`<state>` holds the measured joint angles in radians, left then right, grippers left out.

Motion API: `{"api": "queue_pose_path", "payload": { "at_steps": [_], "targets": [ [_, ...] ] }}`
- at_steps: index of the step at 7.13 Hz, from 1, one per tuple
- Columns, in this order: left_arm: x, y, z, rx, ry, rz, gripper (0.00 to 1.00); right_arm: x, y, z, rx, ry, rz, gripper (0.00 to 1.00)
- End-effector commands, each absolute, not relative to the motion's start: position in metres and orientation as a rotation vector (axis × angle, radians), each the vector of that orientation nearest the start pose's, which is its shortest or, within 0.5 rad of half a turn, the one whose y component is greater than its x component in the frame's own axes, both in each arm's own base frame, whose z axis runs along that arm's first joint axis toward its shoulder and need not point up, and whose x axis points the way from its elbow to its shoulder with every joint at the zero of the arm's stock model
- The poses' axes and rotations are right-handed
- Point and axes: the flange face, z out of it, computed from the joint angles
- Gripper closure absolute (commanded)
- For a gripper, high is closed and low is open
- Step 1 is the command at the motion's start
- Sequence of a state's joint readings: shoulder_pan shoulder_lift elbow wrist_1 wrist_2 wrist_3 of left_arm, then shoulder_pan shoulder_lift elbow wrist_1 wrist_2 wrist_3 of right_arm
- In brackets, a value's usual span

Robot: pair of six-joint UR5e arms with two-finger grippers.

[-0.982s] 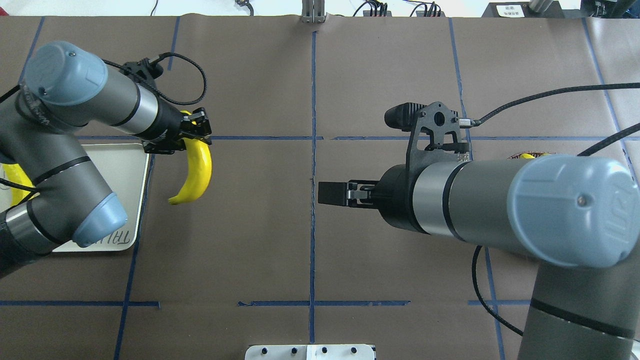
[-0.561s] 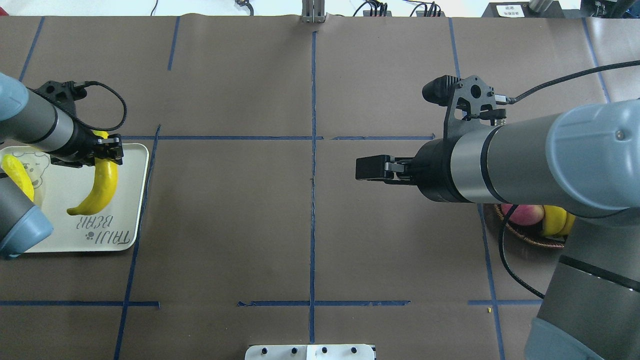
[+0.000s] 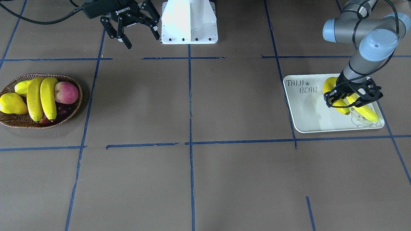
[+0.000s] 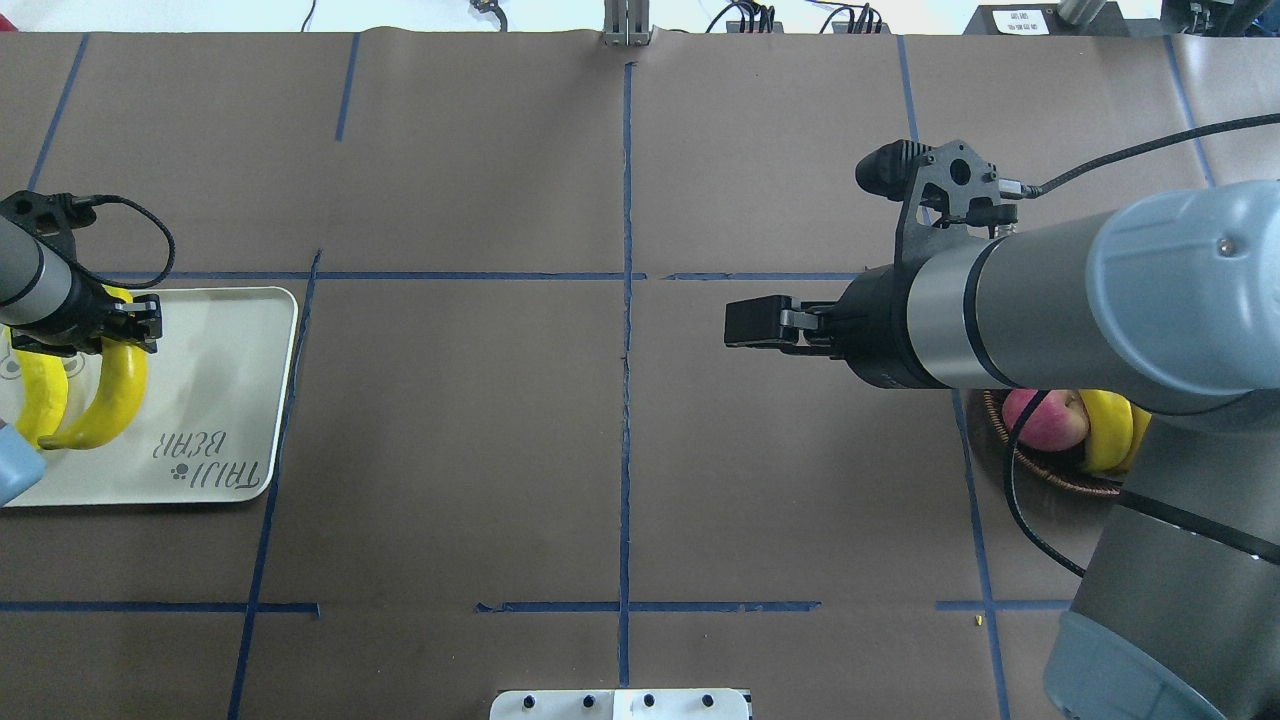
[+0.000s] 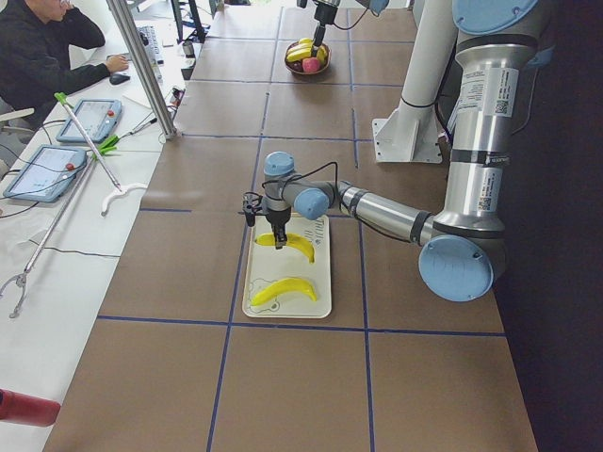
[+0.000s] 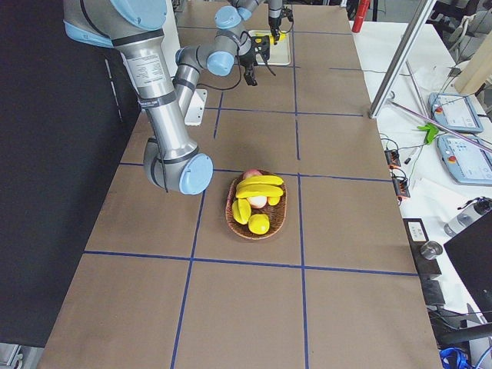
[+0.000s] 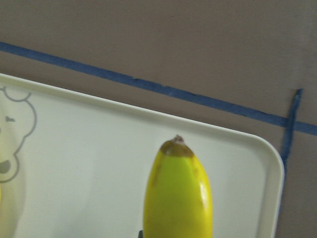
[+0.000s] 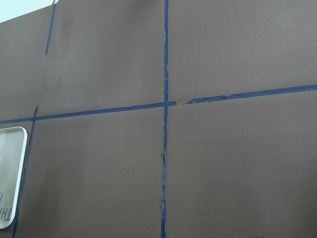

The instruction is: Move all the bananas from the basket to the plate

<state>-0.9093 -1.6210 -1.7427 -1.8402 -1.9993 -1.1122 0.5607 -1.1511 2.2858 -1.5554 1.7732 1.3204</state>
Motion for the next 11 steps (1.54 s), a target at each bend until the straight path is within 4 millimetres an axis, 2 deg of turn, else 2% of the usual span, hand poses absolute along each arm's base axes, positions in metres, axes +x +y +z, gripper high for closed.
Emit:
{"api": "queue_pose_path", "payload": {
  "at_steps": [1,2,3,4,5,6,7,8,10,11],
  "targets": [
    [0.25,-0.478,0.556,-0.007,0.586,-0.343,1.0,-0.337,-0.347,0.145,0.287,-1.122,0.161,0.0],
    [0.244,-0.474,0.566,0.012,0.559,-0.318,0.77,-0.336,-0.348,0.144,0.29,-1.123,0.162,0.0],
    [0.243,-0.474,0.571,0.02,0.546,-0.312,0.01,-0.335,-0.348,0.145,0.291,-1.121,0.164,0.0],
    [0.243,-0.475,0.568,0.035,0.554,-0.308,0.01,-0.334,-0.351,0.148,0.281,-1.104,0.17,0.0],
    [0.244,-0.476,0.557,0.061,0.593,-0.3,0.01,-0.328,-0.357,0.158,0.236,-1.059,0.174,0.0],
    [0.245,-0.476,0.539,0.079,0.622,-0.299,0.01,-0.314,-0.366,0.176,0.215,-0.995,0.148,0.0],
    [0.247,-0.471,0.503,0.087,0.688,-0.277,0.01,-0.29,-0.373,0.215,0.203,-0.932,0.114,0.0],
    [0.248,-0.464,0.47,0.043,0.752,-0.276,0.01,-0.261,-0.37,0.25,0.216,-0.869,0.052,0.0],
    [0.268,-0.483,0.361,0.0,0.789,-0.365,0.01,-0.203,-0.373,0.296,0.194,-0.82,-0.03,0.0],
    [0.292,-0.486,0.318,-0.026,0.818,-0.412,0.01,-0.175,-0.373,0.323,0.173,-0.797,-0.076,0.0]
  ]
}}
